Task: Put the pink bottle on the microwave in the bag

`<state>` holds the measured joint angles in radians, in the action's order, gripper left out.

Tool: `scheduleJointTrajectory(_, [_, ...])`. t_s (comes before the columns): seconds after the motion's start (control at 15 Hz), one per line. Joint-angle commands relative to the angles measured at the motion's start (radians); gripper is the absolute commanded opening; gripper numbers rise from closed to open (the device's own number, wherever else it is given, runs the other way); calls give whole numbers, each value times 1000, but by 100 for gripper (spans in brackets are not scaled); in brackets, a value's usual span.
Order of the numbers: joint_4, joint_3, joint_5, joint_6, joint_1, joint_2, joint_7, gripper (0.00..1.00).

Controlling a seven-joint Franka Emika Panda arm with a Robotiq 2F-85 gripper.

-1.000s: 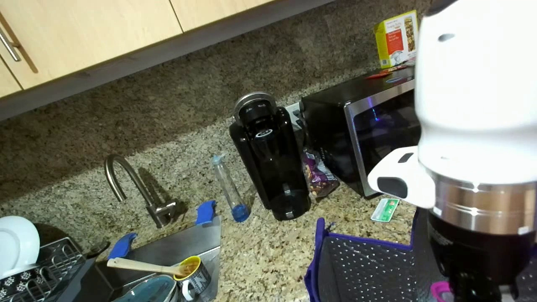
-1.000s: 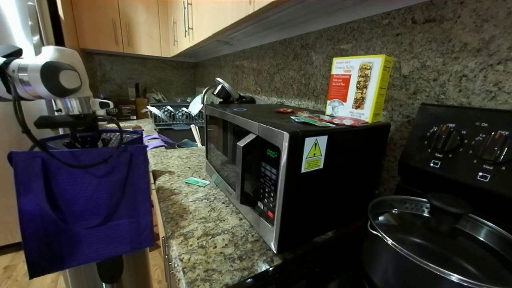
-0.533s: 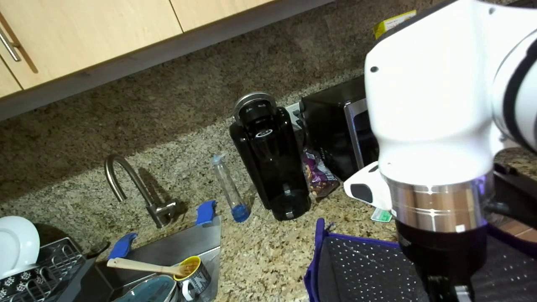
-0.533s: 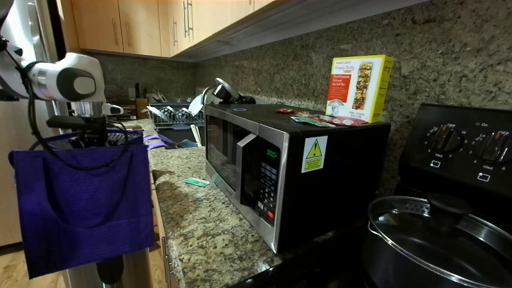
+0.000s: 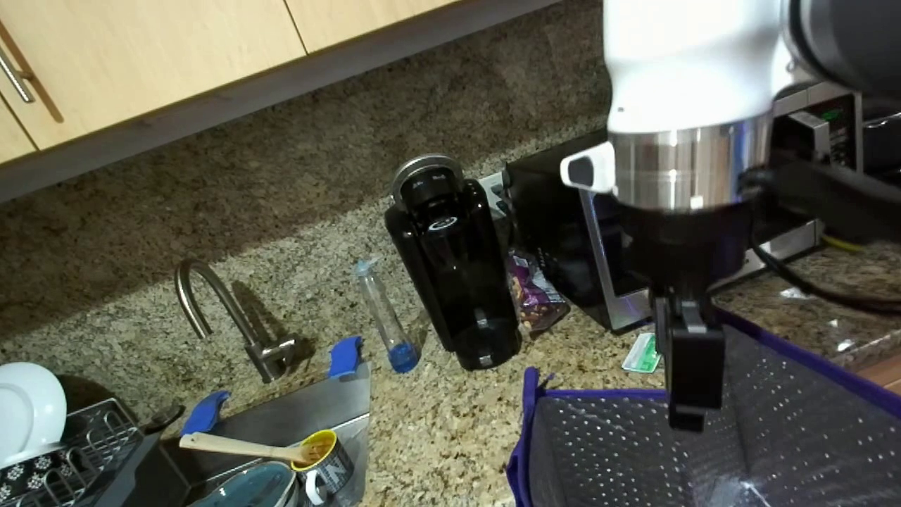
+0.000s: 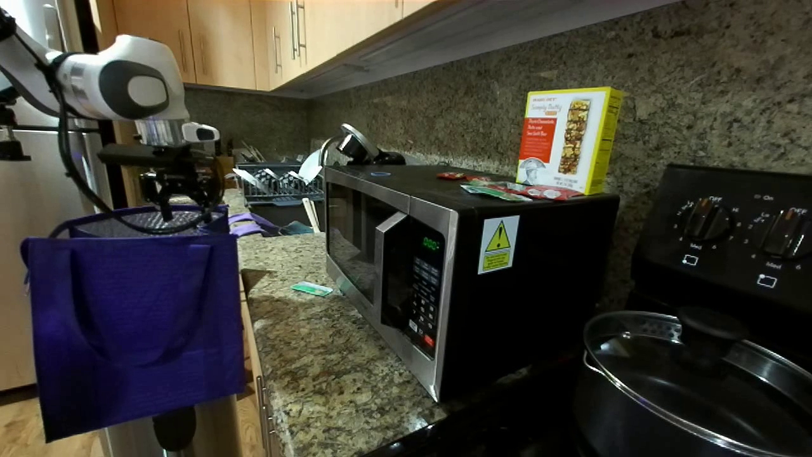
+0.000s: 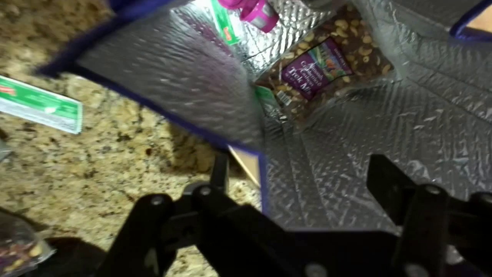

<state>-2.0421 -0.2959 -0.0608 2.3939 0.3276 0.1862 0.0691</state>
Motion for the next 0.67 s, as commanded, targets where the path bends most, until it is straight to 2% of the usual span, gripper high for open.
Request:
scheduleJointTrajectory(0.0, [-4, 46, -46, -117, -24, -135, -101, 100])
scheduleJointTrajectory(0.33, [102, 116, -86, -403, -103, -226, -177, 100])
scheduleJointTrajectory(0.6, [189, 176, -78, -523, -181, -217, -231, 100])
